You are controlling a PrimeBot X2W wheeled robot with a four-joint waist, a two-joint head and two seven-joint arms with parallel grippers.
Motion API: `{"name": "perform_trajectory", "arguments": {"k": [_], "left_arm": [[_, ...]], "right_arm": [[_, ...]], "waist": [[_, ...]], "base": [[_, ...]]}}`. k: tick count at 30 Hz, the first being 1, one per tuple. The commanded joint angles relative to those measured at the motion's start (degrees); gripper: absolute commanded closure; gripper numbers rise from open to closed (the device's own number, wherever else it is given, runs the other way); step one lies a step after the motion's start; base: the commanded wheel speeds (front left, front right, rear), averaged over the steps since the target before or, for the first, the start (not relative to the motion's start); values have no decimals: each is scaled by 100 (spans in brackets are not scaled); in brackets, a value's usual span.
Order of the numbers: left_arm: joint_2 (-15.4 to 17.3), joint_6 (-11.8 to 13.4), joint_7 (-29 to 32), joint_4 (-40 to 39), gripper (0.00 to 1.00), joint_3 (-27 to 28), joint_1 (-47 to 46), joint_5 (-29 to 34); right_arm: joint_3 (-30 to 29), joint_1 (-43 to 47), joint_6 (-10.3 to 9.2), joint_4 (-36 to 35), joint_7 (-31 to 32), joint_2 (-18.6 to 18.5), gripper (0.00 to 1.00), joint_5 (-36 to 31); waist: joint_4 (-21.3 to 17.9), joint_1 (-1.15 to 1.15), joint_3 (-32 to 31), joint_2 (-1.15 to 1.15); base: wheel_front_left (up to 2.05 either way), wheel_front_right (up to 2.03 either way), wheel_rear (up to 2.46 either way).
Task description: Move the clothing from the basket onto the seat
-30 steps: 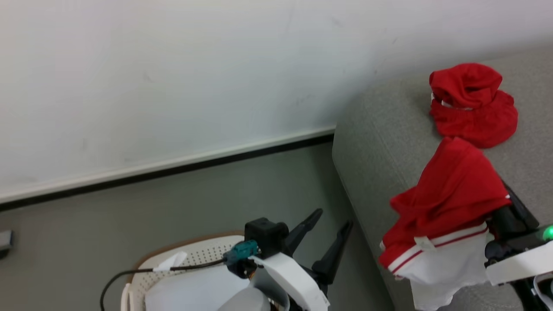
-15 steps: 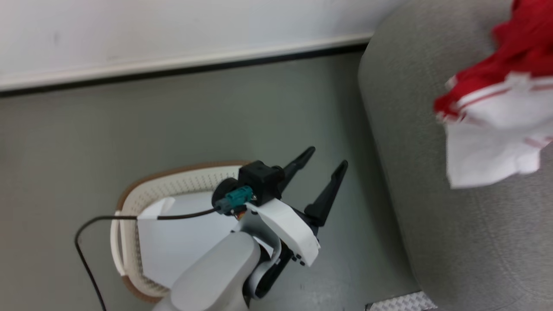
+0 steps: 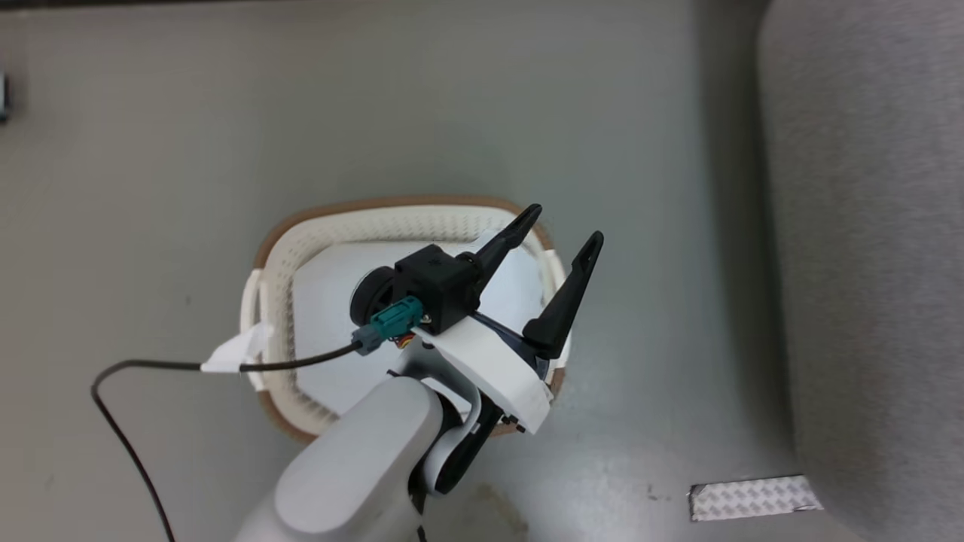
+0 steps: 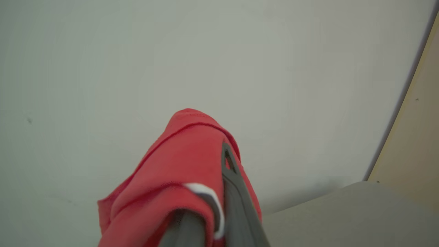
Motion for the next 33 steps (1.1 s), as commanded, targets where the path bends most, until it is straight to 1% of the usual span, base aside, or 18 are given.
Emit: {"name": "perform_trajectory", "arguments": {"k": [1, 3, 8, 13, 15, 16, 17, 18, 21, 26, 30, 33], "left_arm": [[52, 54, 10, -85, 0, 2, 19, 70], [90, 121, 33, -189, 0, 16, 53, 85], [224, 243, 95, -381, 0, 24, 118, 164], [360, 335, 142, -472, 0, 68, 180, 151], [388, 339, 150, -474, 0, 77, 206, 135], [385, 349, 146, -483, 0, 78, 204, 125], [381, 358, 133, -483, 0, 87, 208, 101], [378, 366, 111, -477, 0, 99, 216, 76], [378, 343, 50, -391, 0, 89, 269, 43], [345, 259, -156, -139, 0, 117, 461, -100], [383, 275, -365, 116, 0, 196, 717, -215], [389, 331, -538, 314, 0, 339, 1016, -351]], "right_arm": [[-88, -63, -14, 254, -107, -1, 100, -131], [-237, -47, -14, 631, -256, 89, 100, -271], [-484, 231, -14, 1525, -780, 525, 100, -447], [-362, 506, -15, 2024, -1086, 1045, 100, -586], [-293, 604, -15, 2145, -1145, 1190, 85, -623], [-232, 648, -14, 2171, -1154, 1234, 65, -643], [-163, 689, -14, 2169, -1177, 1285, 51, -645], [-109, 734, -14, 2145, -1199, 1313, 0, -645], [118, 939, -15, 2020, -1252, 1296, 0, -725], [410, 1546, -15, 1594, -1297, 1386, 0, -623], [476, 2301, -14, 982, -1291, 1450, 0, -550], [360, 2911, -15, 499, -1294, 1459, 0, -695]], "waist": [[239, -1, 265, 0], [306, -1, 428, 0], [384, -1, 698, 0], [316, -1, 665, 0], [266, -1, 563, 0], [250, -1, 520, 0], [226, -1, 467, 0], [201, -1, 408, 0], [117, -1, 142, 0], [4, -1, -449, 0], [-35, -1, -994, 0], [-23, -1, -1422, 0]], "base": [[0, 0, 0], [0, 0, 0], [0, 0, 0], [0, 0, 0], [0, 0, 0], [0, 0, 0], [0, 0, 0], [0, 0, 0], [0, 0, 0], [0, 0, 0], [0, 0, 0], [0, 0, 0]]}}
